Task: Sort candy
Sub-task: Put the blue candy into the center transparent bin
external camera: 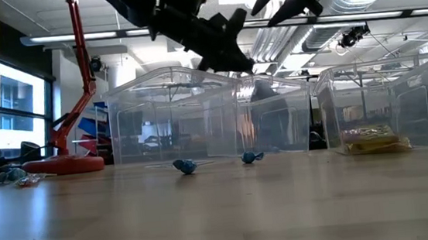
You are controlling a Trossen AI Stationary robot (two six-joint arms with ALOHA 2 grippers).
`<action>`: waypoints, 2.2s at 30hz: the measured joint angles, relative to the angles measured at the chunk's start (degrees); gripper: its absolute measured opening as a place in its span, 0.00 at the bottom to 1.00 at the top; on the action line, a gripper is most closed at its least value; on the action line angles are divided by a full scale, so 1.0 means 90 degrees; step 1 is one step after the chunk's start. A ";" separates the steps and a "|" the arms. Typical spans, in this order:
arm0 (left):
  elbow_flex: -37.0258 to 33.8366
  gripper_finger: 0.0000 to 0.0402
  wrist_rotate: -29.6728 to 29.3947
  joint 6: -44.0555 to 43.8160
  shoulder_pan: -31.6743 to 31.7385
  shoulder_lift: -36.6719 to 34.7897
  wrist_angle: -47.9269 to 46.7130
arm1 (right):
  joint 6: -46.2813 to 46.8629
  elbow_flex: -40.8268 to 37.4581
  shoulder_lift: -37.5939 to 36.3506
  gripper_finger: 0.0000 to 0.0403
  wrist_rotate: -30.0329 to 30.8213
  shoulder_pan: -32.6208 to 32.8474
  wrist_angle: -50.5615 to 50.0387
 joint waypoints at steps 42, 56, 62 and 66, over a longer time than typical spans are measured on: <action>-0.3167 0.47 -0.0493 0.0344 -0.3642 -0.2405 -0.1630 | -0.0664 0.0000 0.0125 0.56 -0.1237 0.1697 0.0114; -0.2917 0.47 -0.2313 -0.2432 -0.3808 0.0006 -0.0240 | -0.0658 0.0000 0.0548 0.56 -0.1247 0.1685 0.0146; -0.2639 0.47 -0.3737 -0.2981 -0.3837 0.0476 -0.0239 | -0.0635 0.0000 0.0576 0.56 -0.1247 0.1681 0.0187; -0.2414 0.47 -0.3868 -0.2886 -0.3821 0.0545 -0.0244 | -0.0598 0.0000 0.0576 0.56 -0.1249 0.1681 0.0190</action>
